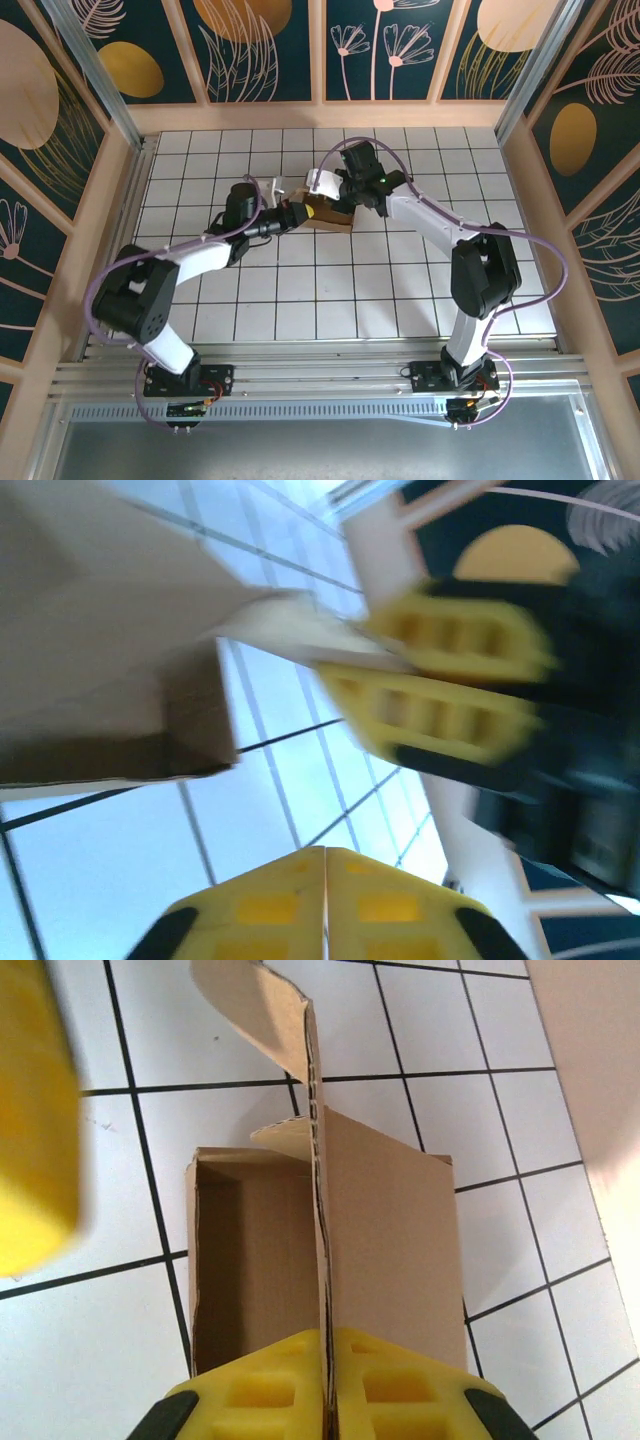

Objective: Fold the paper box

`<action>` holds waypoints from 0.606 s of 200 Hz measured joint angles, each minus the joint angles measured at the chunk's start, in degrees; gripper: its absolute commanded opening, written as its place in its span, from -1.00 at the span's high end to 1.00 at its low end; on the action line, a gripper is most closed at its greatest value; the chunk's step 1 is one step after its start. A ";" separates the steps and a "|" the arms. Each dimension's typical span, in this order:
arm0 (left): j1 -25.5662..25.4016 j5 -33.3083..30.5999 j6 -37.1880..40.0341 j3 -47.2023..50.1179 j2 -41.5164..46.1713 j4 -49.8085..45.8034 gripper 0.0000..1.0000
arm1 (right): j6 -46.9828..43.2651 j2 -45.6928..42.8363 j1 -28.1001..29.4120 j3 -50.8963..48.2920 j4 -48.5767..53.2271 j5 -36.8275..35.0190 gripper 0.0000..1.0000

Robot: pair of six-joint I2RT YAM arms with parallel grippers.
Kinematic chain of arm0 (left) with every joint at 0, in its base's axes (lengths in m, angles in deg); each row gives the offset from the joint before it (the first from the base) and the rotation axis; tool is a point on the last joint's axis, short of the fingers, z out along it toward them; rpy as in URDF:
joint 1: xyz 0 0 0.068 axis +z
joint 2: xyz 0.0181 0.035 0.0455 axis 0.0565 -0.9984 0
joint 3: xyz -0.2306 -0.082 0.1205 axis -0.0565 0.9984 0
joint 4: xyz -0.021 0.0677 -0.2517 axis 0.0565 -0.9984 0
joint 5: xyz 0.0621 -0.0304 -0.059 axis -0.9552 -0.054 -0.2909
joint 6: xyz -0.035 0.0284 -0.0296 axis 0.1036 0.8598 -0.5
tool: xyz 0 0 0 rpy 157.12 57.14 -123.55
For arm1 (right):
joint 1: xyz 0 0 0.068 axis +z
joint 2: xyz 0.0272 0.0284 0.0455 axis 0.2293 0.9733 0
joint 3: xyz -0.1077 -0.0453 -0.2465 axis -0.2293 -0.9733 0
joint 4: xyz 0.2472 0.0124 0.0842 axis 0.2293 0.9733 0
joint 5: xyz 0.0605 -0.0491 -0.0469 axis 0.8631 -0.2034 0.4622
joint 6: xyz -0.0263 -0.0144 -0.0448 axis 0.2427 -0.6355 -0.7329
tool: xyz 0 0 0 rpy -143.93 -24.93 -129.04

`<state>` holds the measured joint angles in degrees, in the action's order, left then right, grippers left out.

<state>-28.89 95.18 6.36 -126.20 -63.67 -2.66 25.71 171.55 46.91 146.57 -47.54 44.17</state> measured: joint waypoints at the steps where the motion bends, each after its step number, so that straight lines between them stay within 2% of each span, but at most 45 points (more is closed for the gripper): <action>1: 0.00 0.09 0.31 0.13 0.37 0.00 0.68 | 0.07 -0.02 0.00 0.00 -0.07 -0.02 0.66; 5: 0.00 0.33 0.59 0.63 1.88 0.02 0.66 | -0.13 -0.04 0.00 0.00 -0.37 -0.02 0.60; 14: 0.00 0.31 2.67 1.14 5.29 -0.59 0.60 | 0.00 -0.04 0.04 0.02 -0.87 -0.42 0.27; 26: -0.02 -1.38 6.60 1.05 10.34 -3.30 0.46 | -0.39 -0.04 0.20 0.02 -1.03 -0.87 -0.07; 32: -0.02 -2.84 8.70 0.79 12.66 -5.09 0.38 | -0.46 -0.04 0.31 0.09 -0.94 -1.03 -0.20; 40: -0.02 -5.73 12.02 0.02 15.69 -8.02 0.36 | -0.13 -0.04 0.52 0.59 -0.66 -1.31 -0.32; 55: -0.02 -12.37 19.08 -2.69 19.96 -13.29 0.36 | 1.25 -0.04 0.96 2.45 0.04 -1.42 -0.40; 71: 0.02 -17.97 26.38 -6.69 21.42 -17.64 0.20 | 4.50 -0.37 1.36 5.18 0.02 -1.27 -0.47; 88: 0.15 -21.18 34.88 -12.66 20.02 -22.43 0.05 | 10.64 -2.86 1.44 5.60 -1.44 -1.62 -0.63; 99: 0.15 -21.14 41.40 -18.14 17.22 -26.45 -0.13 | 18.64 -5.97 0.94 4.28 -3.41 -2.78 -0.63; 108: 0.11 -20.24 47.06 -22.60 14.47 -29.18 -0.24 | 26.25 -9.55 -0.72 2.12 -5.49 -2.56 -0.55; 121: -0.46 -18.47 55.23 -27.85 10.56 -32.85 -0.32 | 39.56 -15.67 -7.02 -3.54 -10.32 1.03 -0.43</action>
<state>-29.35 76.71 61.59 -154.04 -53.11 -35.51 65.27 155.87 39.89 143.03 -57.86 45.20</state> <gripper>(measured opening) 0.626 0.756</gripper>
